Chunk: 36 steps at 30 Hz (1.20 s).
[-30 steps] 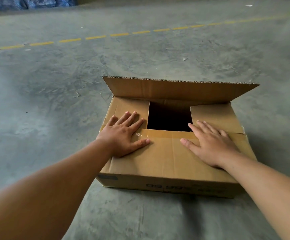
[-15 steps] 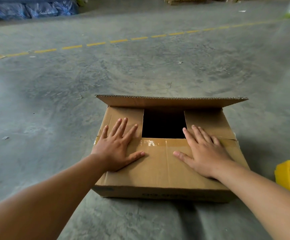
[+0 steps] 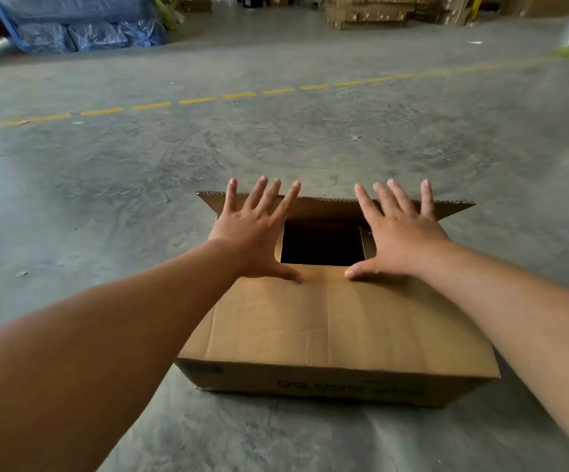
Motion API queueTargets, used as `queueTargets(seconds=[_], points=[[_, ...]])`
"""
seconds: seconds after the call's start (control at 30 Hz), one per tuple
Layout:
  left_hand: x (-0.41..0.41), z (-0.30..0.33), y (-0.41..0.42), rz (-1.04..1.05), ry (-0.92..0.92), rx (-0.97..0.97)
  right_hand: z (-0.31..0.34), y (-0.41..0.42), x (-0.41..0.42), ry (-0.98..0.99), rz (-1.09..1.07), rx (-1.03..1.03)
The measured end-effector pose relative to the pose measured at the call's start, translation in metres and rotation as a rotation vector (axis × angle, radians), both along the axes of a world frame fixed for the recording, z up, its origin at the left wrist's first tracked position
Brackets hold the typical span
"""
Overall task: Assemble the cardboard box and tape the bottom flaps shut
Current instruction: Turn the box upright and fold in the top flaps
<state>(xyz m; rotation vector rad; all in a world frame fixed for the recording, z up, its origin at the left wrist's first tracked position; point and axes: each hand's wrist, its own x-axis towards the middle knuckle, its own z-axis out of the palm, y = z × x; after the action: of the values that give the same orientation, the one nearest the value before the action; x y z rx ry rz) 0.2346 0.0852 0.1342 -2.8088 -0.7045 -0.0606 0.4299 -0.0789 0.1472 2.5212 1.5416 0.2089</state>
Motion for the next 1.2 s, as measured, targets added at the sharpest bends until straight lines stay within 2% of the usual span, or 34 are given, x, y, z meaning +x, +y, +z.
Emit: queueTargets(seconds=[0.2, 0.47, 0.67, 0.87, 1.0, 1.2], points=[[-0.021, -0.040, -0.017, -0.032, 0.004, -0.077, -0.045, -0.024, -0.017, 0.108, 0.043, 0.060], [-0.034, -0.081, -0.021, 0.037, 0.014, -0.393, -0.091, -0.045, -0.014, 0.295, -0.020, -0.010], [-0.010, -0.083, -0.033, 0.104, 0.051, -0.391, -0.096, -0.027, -0.025, 0.288, -0.087, -0.059], [-0.001, -0.090, -0.035, -0.009, 0.020, -0.370, -0.107, -0.015, -0.031, 0.274, 0.011, -0.011], [-0.009, -0.088, -0.033, 0.117, -0.001, -0.394, -0.100, -0.026, -0.024, 0.297, -0.003, -0.010], [-0.061, -0.083, -0.003, 0.258, 0.004, -0.390, -0.092, -0.071, 0.012, 0.285, -0.183, -0.035]])
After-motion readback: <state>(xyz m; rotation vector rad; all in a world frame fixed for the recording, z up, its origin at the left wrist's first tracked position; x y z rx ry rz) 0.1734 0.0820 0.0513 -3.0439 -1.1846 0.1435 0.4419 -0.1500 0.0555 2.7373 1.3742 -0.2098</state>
